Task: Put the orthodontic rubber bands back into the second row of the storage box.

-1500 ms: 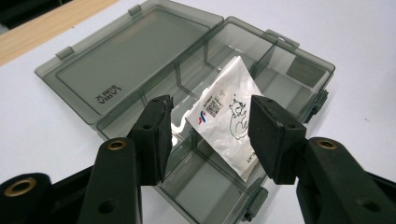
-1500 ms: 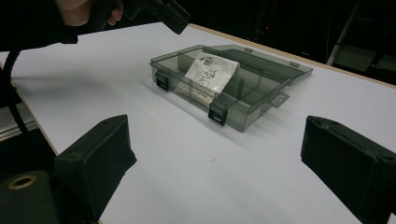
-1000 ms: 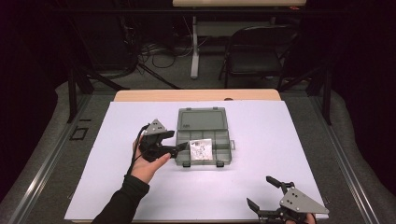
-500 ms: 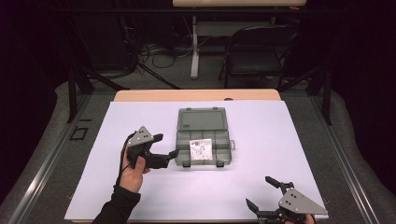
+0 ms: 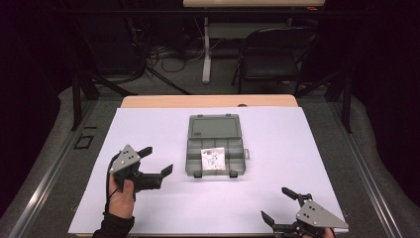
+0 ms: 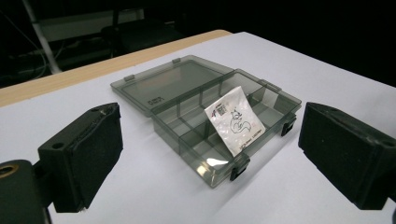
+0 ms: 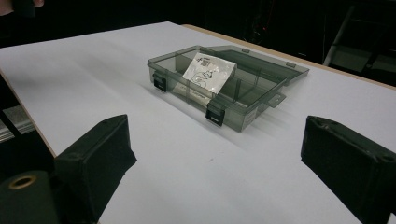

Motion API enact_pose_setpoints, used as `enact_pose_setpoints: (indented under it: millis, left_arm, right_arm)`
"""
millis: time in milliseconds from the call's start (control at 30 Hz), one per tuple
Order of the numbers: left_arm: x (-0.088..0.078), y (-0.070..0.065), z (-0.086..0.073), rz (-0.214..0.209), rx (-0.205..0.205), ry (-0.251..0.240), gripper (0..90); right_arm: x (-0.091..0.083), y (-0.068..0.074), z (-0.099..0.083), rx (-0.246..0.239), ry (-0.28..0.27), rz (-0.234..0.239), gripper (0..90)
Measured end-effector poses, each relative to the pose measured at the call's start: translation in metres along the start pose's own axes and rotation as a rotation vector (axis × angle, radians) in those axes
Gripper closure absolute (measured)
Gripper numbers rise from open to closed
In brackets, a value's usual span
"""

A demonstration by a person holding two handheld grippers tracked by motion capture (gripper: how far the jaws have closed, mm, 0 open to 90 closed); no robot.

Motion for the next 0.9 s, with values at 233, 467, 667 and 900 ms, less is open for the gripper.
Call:
enact_pose_setpoints:
  millis: [233,467,667,900]
  left_arm:
    - [-0.018,-0.001,-0.014,0.027,0.016,-0.013,6.7]
    - [-0.026,-0.002,-0.025,0.058,0.009,-0.007,6.6]
    - [-0.033,-0.004,-0.031,0.066,0.021,-0.008,6.6]
    - [-0.037,0.000,-0.037,0.076,0.004,-0.005,6.6]
  right_arm:
    - [0.001,0.000,0.000,0.006,-0.013,-0.006,8.1]
    - [0.000,0.000,0.000,0.004,-0.001,-0.002,8.0]
    - [0.000,0.000,0.000,0.006,0.001,-0.001,8.1]
    - [0.000,-0.001,-0.001,0.008,0.000,-0.005,8.1]
Point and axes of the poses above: each handheld gripper's, and its own axes: x roughly forward along the jaws, z roughly out of its top, y roughly to its left, the point moved 2 cm from there along x, roughly forward along the jaws, and after that the axes turned 8 degrees about -z, right-handed, at the moved point
